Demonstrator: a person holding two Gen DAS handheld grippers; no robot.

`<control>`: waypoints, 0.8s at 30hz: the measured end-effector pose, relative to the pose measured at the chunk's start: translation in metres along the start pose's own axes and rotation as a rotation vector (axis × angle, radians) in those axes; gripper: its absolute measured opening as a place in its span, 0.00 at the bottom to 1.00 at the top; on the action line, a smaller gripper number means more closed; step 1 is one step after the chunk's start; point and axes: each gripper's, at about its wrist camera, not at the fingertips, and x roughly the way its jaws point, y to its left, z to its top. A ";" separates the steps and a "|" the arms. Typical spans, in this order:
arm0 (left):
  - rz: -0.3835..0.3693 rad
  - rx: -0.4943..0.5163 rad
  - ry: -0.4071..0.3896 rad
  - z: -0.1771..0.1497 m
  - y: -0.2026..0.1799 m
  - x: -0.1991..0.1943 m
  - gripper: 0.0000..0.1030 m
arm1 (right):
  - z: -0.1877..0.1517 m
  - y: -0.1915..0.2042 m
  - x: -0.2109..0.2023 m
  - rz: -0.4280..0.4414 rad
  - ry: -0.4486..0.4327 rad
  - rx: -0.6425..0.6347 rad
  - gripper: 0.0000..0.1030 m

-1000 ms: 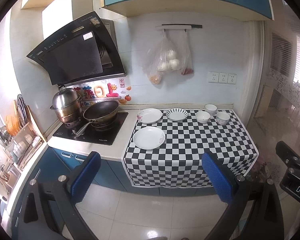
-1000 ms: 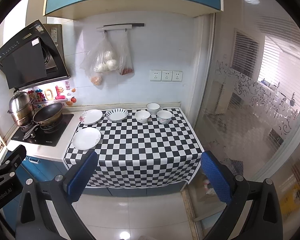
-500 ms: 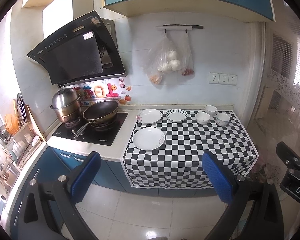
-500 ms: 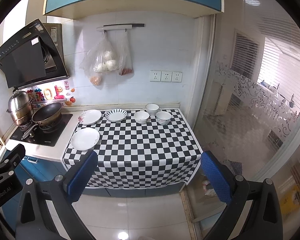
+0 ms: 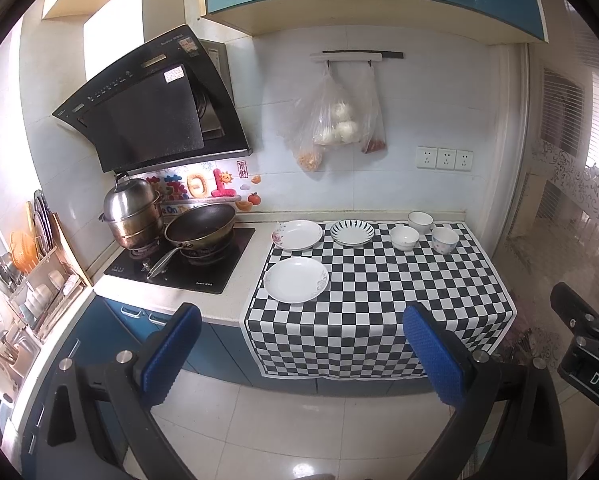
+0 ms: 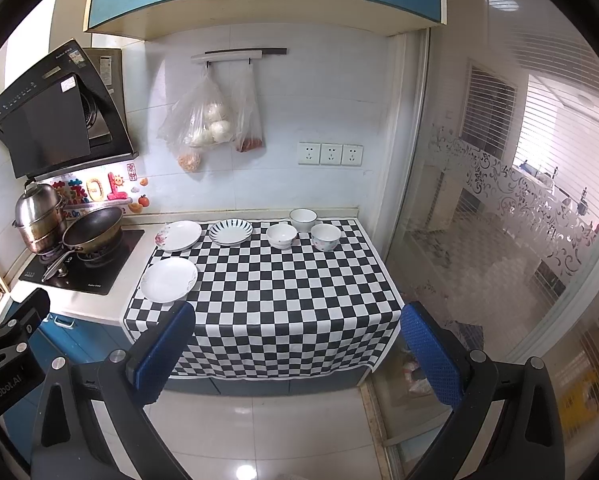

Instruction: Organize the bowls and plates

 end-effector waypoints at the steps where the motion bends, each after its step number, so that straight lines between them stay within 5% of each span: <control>1: 0.000 -0.001 -0.001 0.000 0.000 0.000 1.00 | 0.001 0.001 0.000 0.000 0.001 -0.001 1.00; 24: -0.006 0.001 -0.004 0.006 -0.007 0.001 1.00 | 0.002 0.001 0.004 0.006 0.000 -0.005 1.00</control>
